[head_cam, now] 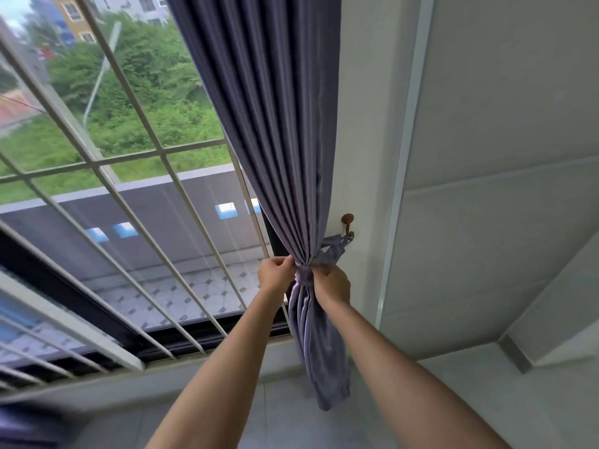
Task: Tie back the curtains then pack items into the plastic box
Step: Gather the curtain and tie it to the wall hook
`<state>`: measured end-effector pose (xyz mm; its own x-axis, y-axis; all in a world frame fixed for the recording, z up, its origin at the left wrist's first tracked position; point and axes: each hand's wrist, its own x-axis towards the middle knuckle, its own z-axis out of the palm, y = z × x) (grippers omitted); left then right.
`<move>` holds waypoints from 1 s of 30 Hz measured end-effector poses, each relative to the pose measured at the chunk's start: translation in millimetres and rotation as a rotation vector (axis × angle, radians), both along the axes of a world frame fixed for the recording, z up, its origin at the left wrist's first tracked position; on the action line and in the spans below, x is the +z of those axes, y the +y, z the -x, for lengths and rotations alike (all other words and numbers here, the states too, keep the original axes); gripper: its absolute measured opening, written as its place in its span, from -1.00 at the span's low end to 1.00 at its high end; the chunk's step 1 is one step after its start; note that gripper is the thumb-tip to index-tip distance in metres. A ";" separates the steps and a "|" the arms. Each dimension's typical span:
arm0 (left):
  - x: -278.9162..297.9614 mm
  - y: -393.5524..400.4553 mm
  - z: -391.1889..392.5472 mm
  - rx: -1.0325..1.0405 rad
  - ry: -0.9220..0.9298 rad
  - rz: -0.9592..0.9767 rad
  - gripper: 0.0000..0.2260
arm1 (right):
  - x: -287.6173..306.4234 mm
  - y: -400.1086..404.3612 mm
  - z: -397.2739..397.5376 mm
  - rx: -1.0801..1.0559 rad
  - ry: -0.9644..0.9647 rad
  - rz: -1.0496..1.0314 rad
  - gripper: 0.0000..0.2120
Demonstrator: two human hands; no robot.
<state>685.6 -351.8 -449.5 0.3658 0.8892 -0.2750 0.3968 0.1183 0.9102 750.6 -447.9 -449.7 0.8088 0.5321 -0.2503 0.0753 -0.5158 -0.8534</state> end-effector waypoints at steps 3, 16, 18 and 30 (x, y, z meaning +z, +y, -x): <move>0.2 -12.1 4.5 0.000 -0.042 -0.025 -0.87 | -1.5 0.1 -1.4 0.052 -0.062 0.048 -0.68; 22.1 -22.5 21.6 -0.146 0.046 -0.251 -0.92 | 17.3 -11.1 25.9 0.017 -0.052 -0.075 -0.58; 26.2 -20.0 38.4 -0.156 0.050 -0.264 -0.90 | 19.2 -10.0 41.5 0.074 -0.129 -0.104 -0.56; 106.0 58.2 268.7 0.164 0.262 -0.482 -0.82 | 85.8 90.1 195.8 0.778 -0.357 -0.040 -0.49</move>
<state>416.9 -293.6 -343.5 0.1864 0.9760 0.1127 0.6278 -0.2065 0.7505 554.9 -357.9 -363.9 0.2370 0.9713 -0.0191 0.6627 -0.1760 -0.7279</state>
